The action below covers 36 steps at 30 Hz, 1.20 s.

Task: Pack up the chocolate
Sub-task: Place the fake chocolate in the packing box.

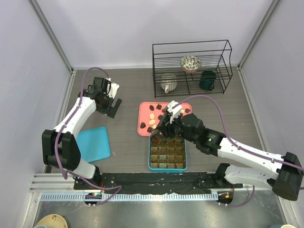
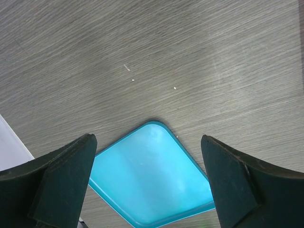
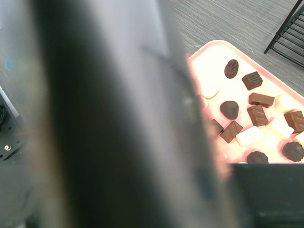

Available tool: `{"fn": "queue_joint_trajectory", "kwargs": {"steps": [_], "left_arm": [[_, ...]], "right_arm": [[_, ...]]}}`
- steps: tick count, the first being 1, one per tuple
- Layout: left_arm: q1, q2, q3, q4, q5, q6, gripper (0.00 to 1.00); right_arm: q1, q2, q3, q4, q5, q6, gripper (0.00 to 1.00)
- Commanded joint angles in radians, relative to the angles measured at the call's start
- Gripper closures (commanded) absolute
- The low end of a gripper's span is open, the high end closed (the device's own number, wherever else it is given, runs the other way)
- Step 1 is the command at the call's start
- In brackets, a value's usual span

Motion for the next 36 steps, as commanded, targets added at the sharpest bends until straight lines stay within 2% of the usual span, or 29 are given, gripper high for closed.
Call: {"fn": "queue_joint_trajectory", "kwargs": {"steps": [1,5,13,20,24,29,36], "left_arm": [[0.000,-0.034,0.017,-0.006,0.017,0.014,0.03],[-0.001,-0.036,0.017,-0.007,0.016,0.016,0.03],[0.000,-0.034,0.017,-0.004,0.012,0.019,0.03],[-0.001,-0.036,0.017,-0.001,0.011,0.022,0.03],[0.000,-0.036,0.011,0.002,0.008,0.023,0.03],[0.000,-0.037,0.009,0.004,0.008,0.025,0.03],[0.000,-0.048,0.008,0.004,0.002,0.026,0.03]], "right_arm": [[0.007,-0.018,0.000,0.066,0.008,0.011,0.61],[0.007,-0.018,0.003,0.070,0.011,0.011,0.59],[0.007,-0.026,0.038,0.102,0.065,-0.024,0.71],[0.007,0.026,0.035,0.261,0.174,-0.118,0.78],[0.007,0.123,0.011,0.442,0.264,-0.184,0.79],[-0.002,0.304,0.083,0.591,0.356,-0.268,0.80],[-0.097,0.522,0.232,0.640,0.301,-0.215,0.80]]}}
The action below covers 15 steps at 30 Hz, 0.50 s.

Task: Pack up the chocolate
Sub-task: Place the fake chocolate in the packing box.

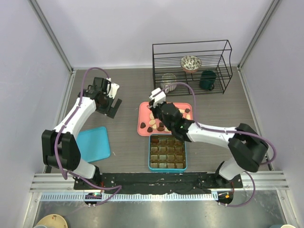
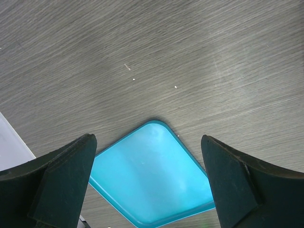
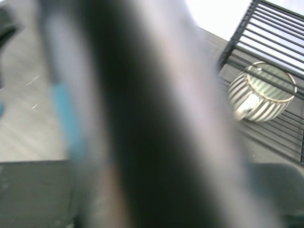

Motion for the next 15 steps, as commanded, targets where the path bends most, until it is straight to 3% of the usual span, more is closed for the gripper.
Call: {"fn": "queue_joint_trajectory", "kwargs": {"steps": [1,9,15], "left_arm": [[0.000,-0.047,0.006,0.010,0.000,0.018,0.03],[0.001,-0.049,-0.008,0.017,-0.009,0.029,0.03],[0.000,-0.050,-0.012,0.019,-0.012,0.034,0.03]], "right_arm": [[-0.071,0.064,0.113,0.148,-0.002,0.035,0.79],[-0.098,0.161,0.165,0.170,-0.026,0.074,0.75],[-0.114,0.170,0.151,0.162,-0.054,0.123,0.65]]}}
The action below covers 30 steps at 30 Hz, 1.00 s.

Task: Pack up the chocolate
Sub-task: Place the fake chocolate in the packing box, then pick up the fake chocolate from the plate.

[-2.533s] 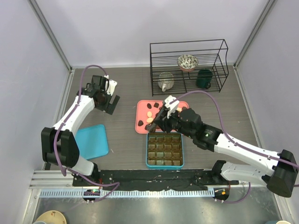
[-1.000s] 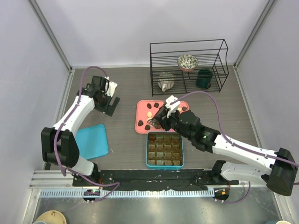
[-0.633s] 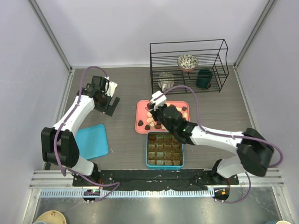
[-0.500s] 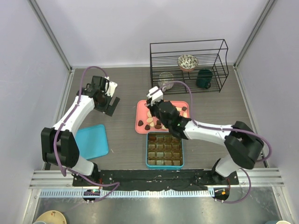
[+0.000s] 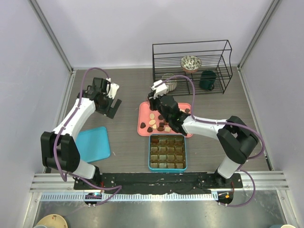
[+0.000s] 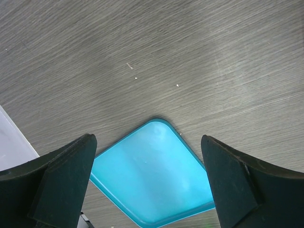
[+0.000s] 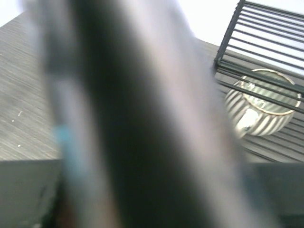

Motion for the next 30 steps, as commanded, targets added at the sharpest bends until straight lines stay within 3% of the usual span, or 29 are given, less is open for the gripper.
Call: {"fn": "queue_joint_trajectory", "kwargs": {"steps": [1,10,30], "left_arm": [[0.001,-0.030,-0.006,0.018,-0.009,0.018,0.03],[0.000,-0.037,-0.016,0.021,-0.016,0.026,0.03],[0.000,-0.053,-0.029,0.029,-0.031,0.044,0.03]], "right_arm": [[-0.012,-0.001,0.027,0.073,-0.021,0.050,0.62],[-0.022,0.005,0.010,0.073,-0.023,0.068,0.56],[-0.027,0.014,-0.054,0.053,-0.032,0.093,0.56]]}}
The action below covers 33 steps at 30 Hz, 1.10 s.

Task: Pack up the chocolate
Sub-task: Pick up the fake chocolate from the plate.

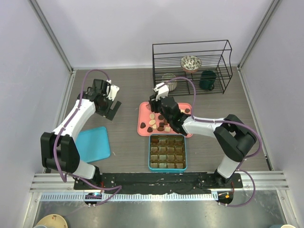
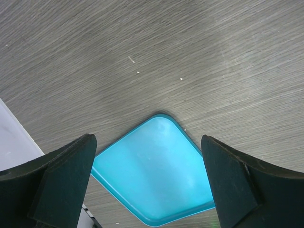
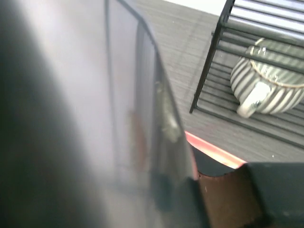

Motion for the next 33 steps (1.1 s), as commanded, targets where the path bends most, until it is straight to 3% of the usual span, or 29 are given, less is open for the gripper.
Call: {"fn": "queue_joint_trajectory", "kwargs": {"steps": [1,8,21,33], "left_arm": [[0.000,-0.043,-0.002,0.025,-0.013,0.017,0.03],[0.000,-0.041,-0.002,0.026,-0.013,0.019,0.03],[-0.002,-0.057,-0.014,0.025,-0.018,0.020,0.03],[0.000,-0.069,-0.022,0.026,-0.025,0.017,0.04]], "right_arm": [[-0.003,-0.018,-0.017,0.050,0.000,0.021,0.56],[-0.003,-0.021,-0.037,0.045,-0.006,0.038,0.59],[-0.003,-0.082,0.023,-0.005,-0.006,-0.039,0.78],[-0.003,-0.462,-0.053,-0.227,-0.110,-0.031,0.83]]}}
